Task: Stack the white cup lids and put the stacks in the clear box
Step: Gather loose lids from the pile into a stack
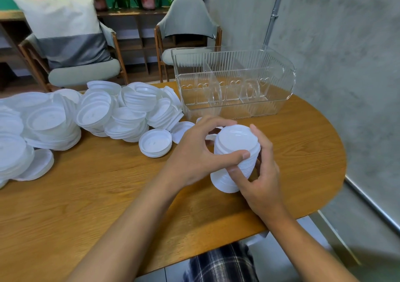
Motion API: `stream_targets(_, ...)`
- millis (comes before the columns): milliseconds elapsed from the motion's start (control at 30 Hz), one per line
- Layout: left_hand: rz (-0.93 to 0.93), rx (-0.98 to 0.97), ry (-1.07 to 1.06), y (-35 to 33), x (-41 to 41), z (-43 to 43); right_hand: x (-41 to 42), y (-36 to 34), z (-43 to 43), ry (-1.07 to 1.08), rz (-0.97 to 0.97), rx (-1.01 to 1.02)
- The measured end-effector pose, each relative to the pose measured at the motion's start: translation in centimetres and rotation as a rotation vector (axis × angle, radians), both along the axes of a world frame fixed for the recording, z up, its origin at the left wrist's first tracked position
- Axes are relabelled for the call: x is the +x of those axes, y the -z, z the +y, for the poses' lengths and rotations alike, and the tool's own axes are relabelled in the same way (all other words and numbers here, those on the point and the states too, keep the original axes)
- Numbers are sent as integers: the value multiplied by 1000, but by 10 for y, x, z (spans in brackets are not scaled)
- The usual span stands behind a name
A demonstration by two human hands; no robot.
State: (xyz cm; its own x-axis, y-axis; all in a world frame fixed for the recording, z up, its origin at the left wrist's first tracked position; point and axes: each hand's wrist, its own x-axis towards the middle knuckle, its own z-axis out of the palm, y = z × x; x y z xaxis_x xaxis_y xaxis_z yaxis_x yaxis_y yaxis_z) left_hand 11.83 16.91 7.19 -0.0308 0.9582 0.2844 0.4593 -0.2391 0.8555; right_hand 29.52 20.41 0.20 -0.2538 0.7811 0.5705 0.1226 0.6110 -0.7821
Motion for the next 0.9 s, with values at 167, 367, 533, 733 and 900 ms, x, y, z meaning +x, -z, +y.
stream_targets(167, -148, -61, 52, 9, 3, -6, 2, 0, -2, -40, -34, 2)
stream_targets(367, -155, -46, 60, 12, 4, -6, 6, 5, -18, 20, -253, 43)
stream_targets(533, -115, 24, 29, 24, 13, -11, 5, 9, -18, 37, -265, 55)
stream_targets(733, -154, 93, 8, 53, 20, -19, 14, 9, -12, 97, -240, 80)
stream_targets(900, 109, 274, -101, 64, 21, -6, 37, 7, 5, 185, -256, 40)
